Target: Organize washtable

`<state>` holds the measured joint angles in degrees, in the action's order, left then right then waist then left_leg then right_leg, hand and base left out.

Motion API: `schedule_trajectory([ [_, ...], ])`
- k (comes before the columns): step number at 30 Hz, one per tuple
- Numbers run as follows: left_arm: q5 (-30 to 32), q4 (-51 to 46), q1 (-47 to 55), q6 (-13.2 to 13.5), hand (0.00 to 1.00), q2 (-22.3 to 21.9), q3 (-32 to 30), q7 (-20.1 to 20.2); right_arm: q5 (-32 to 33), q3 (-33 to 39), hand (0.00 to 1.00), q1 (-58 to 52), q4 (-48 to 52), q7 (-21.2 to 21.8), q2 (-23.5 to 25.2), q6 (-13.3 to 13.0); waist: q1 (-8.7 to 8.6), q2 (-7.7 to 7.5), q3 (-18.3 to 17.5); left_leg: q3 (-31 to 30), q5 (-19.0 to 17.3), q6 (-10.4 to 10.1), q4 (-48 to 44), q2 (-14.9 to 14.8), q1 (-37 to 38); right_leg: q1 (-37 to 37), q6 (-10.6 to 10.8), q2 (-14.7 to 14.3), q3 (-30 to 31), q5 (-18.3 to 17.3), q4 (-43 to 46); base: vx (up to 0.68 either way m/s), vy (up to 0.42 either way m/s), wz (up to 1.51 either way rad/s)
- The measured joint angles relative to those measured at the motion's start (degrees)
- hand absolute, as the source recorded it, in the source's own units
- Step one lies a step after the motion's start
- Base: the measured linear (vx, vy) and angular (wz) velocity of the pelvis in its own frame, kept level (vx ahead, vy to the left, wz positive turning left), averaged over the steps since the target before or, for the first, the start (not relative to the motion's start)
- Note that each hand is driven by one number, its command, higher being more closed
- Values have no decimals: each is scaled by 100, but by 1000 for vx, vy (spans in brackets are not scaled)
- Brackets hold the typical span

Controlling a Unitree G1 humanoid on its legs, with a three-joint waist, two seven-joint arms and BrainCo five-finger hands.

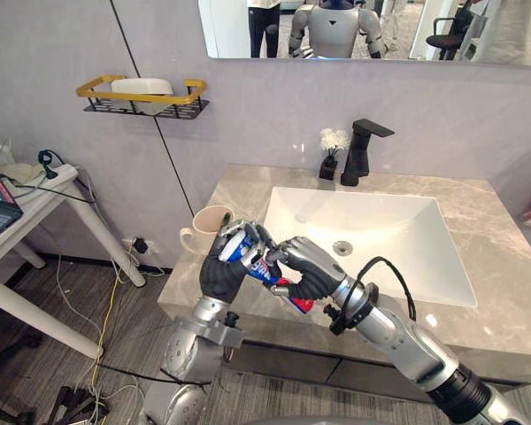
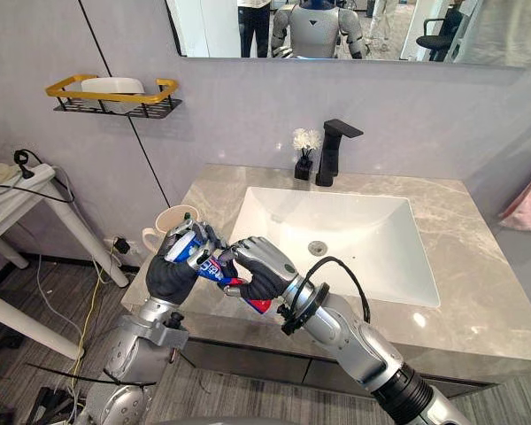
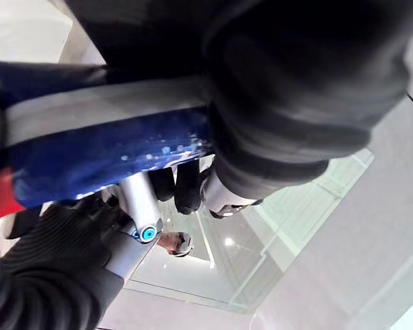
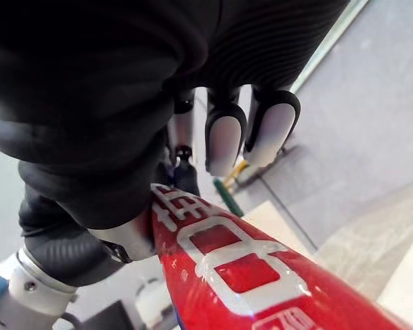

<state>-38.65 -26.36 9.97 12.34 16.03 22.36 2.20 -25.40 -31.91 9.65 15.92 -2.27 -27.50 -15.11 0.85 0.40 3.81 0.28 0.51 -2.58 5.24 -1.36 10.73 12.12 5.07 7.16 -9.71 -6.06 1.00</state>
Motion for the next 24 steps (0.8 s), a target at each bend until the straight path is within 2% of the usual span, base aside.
schedule_trajectory([
  [9,-55,-2,-7,66,100,1,73,-4,11,55,100,0,0,6,-16,22,-14,4,0,6,2,3,0,10,0,-8,0,10,10,0,6,-15,-3,0],
  [10,-54,-2,-8,68,100,1,73,-4,10,62,0,0,0,7,-8,23,-16,5,0,7,2,3,0,10,0,-8,0,10,11,0,6,0,0,0],
  [18,-48,-15,-278,99,100,-23,121,-138,10,493,0,-8,0,1,283,45,-37,15,2,20,2,3,0,9,8,-10,0,10,23,0,9,0,0,0],
  [24,96,-38,-539,145,100,-209,80,-374,20,1011,0,-124,73,-144,754,114,-169,34,10,99,0,3,-1,2,16,-20,6,7,54,4,8,0,0,-2],
])
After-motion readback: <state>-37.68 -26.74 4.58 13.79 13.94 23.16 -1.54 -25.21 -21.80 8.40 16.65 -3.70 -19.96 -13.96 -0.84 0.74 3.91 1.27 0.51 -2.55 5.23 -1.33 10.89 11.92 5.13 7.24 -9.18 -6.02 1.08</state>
